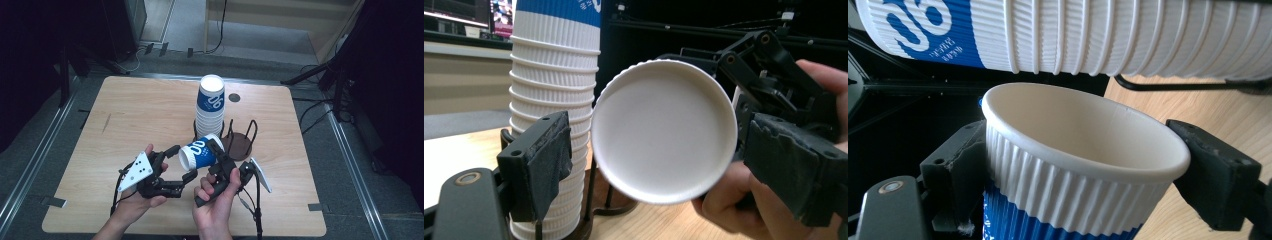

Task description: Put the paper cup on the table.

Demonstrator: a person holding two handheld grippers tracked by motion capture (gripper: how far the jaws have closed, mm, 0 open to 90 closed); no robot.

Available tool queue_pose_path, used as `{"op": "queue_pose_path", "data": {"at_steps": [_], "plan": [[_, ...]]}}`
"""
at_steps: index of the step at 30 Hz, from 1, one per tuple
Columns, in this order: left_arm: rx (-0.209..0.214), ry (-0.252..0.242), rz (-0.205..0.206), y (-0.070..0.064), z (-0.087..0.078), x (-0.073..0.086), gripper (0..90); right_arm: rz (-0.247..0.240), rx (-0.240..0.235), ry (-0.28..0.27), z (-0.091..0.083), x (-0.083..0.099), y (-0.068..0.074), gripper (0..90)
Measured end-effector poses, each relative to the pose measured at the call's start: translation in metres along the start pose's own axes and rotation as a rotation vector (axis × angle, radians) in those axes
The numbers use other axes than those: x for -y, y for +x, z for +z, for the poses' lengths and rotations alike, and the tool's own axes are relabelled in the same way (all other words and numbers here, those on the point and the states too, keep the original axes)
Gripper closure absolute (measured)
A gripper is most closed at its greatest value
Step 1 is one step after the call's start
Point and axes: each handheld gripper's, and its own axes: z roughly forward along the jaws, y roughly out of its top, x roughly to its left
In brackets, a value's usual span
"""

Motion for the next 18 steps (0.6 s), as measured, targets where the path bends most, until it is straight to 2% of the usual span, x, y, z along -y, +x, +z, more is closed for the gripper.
{"op": "queue_pose_path", "data": {"at_steps": [2,5,9,18], "plan": [[-0.008,0.006,-0.003,0.000,-0.002,0.000,8.7,-0.018,0.000,-0.007,0.000,-0.001,0.001,14.5],[-0.037,0.013,-0.005,0.000,-0.004,-0.001,8.7,-0.038,-0.004,-0.013,-0.002,-0.004,0.003,14.5],[-0.053,0.017,-0.017,0.003,-0.007,-0.002,8.7,-0.077,0.001,-0.032,-0.004,-0.007,0.006,14.6],[-0.088,0.028,-0.032,0.010,-0.015,-0.002,8.7,-0.203,0.007,-0.080,-0.013,-0.014,0.018,14.6]]}}
